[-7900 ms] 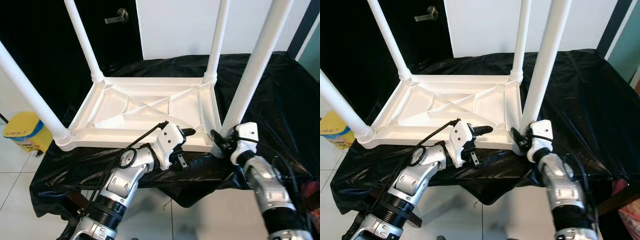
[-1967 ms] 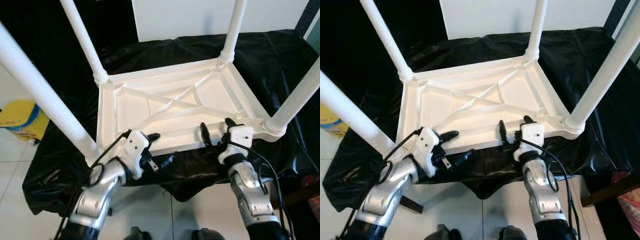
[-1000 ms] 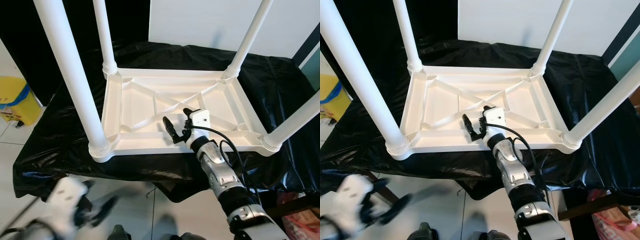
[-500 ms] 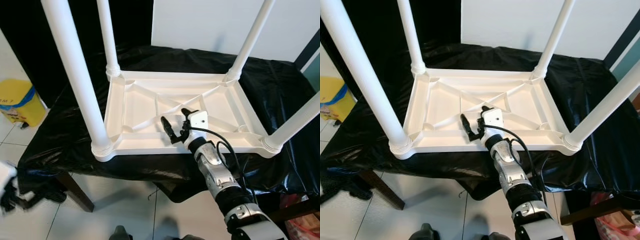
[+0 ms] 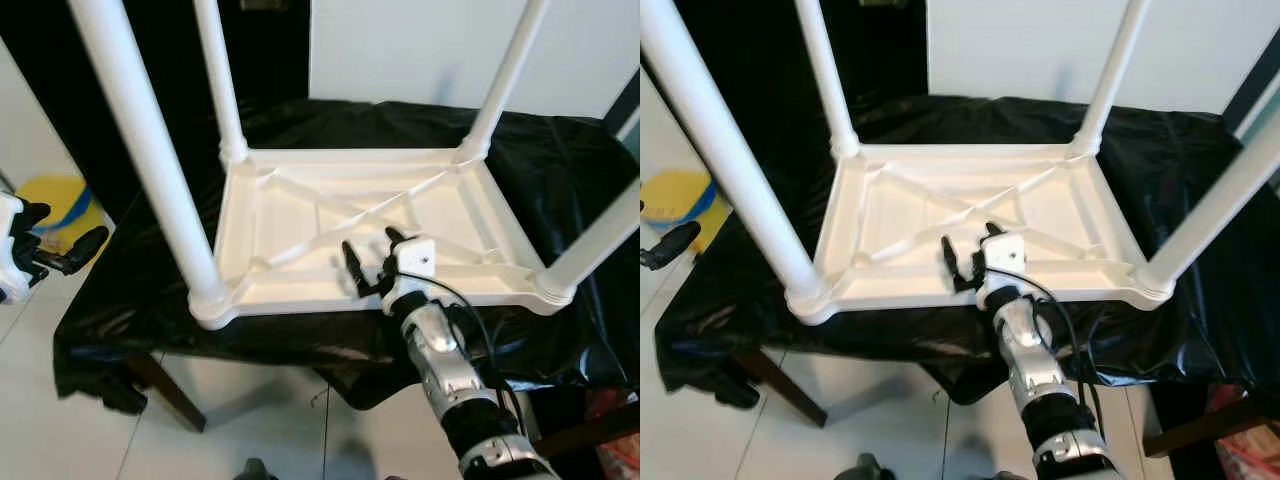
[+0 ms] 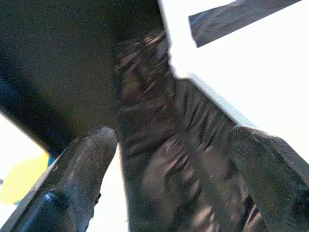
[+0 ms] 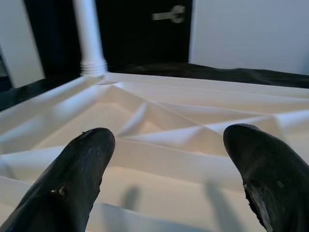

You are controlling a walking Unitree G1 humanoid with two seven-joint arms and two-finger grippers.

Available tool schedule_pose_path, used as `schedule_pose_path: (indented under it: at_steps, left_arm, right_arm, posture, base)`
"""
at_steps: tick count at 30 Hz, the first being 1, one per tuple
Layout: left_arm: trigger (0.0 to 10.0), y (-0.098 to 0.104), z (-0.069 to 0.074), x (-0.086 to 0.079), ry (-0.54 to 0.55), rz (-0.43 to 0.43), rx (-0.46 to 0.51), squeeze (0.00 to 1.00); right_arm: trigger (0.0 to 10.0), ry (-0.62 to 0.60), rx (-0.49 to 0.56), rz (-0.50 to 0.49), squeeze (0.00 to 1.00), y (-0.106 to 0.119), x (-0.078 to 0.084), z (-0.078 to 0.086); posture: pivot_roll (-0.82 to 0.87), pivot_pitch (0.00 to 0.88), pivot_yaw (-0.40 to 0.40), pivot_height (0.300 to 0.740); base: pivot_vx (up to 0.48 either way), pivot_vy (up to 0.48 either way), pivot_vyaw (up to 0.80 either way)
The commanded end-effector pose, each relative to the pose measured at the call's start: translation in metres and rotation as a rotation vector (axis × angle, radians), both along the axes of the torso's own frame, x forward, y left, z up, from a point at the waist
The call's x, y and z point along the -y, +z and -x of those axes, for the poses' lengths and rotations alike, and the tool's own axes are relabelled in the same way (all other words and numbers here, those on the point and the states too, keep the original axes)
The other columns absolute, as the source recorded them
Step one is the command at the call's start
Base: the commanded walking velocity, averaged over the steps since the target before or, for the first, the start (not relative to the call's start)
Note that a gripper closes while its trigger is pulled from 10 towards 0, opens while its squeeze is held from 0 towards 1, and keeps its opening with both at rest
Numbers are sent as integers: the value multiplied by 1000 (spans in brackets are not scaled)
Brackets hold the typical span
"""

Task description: Building children table

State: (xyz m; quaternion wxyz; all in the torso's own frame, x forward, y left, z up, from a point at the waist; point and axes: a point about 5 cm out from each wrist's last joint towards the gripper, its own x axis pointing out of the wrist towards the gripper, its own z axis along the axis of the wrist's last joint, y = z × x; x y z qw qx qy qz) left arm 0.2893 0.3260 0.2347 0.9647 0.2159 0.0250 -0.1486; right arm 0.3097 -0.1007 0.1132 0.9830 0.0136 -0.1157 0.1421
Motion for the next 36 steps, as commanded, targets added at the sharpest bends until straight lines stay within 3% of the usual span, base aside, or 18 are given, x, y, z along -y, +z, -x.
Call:
schedule_pose_path:
  at_steps: [1, 3, 4, 6, 11, 15, 17, 19, 21, 23, 25, 30, 36]
  left_arm:
    - [10000, -7, -2, -2, 19, -19, -14, 0]
    - [10000, -7, -20, 9, -13, 16, 7, 0]
    - [10000, -7, -20, 9, -13, 16, 7, 0]
    - [10000, -5, -41, 25, -53, 56, 33, 0]
    - [10000, -3, -56, 38, -92, 94, 55, 0]
    - [10000, -2, -74, 62, -171, 202, 67, 0]
    - [10000, -2, -74, 62, -171, 202, 67, 0]
    - [10000, -3, -82, 79, -232, 260, 67, 0]
    - [10000, -3, -82, 79, -232, 260, 67, 0]
    - [10000, -6, -87, 95, -284, 292, 58, 0]
    - [10000, -6, -87, 95, -284, 292, 58, 0]
    - [10000, -11, -94, 124, -394, 337, 28, 0]
    - [10000, -14, -93, 136, -461, 344, 15, 0]
  right_arm:
    - [10000, -23, 6, 2, 0, 0, 5, 1]
    - [10000, -77, 12, 7, 0, -1, 16, 6]
    - [10000, -77, 12, 7, 0, -1, 16, 6]
    - [10000, -152, 16, 13, 0, -3, 29, 15]
    - [10000, -227, 17, 18, 0, -5, 41, 24]
    - [10000, -375, 21, 26, 0, -6, 63, 39]
    - [10000, -375, 21, 26, 0, -6, 63, 39]
    - [10000, -478, 26, 34, 0, -6, 76, 51]
    - [10000, -478, 26, 34, 0, -6, 76, 51]
    - [10000, -564, 26, 42, 0, -7, 86, 63]
    - [10000, -564, 26, 42, 0, -7, 86, 63]
    - [10000, -670, 3, 59, 0, -11, 98, 85]
    - [10000, -719, -37, 57, 0, -15, 103, 95]
  posture:
    - [52, 32, 27, 740]
    - [11, 34, 47, 740]
    - [11, 34, 47, 740]
    - [-35, 38, 67, 740]
    - [-64, 39, 79, 740]
    - [-125, 46, 104, 740]
    - [-125, 46, 104, 740]
    - [-168, 52, 124, 740]
    - [-168, 52, 124, 740]
    - [-198, 57, 132, 740]
    - [-198, 57, 132, 740]
    - [-237, 63, 138, 740]
    - [-241, 63, 135, 740]
  base:
    - [0, 0, 0]
    - [0, 0, 0]
    - [0, 0, 0]
    - [0, 0, 0]
    - [0, 0, 0]
    - [0, 0, 0]
    - [0, 0, 0]
    - [0, 0, 0]
    - [0, 0, 0]
    - [0, 0, 0]
    - [0, 0, 0]
    - [0, 0, 0]
    - [0, 0, 0]
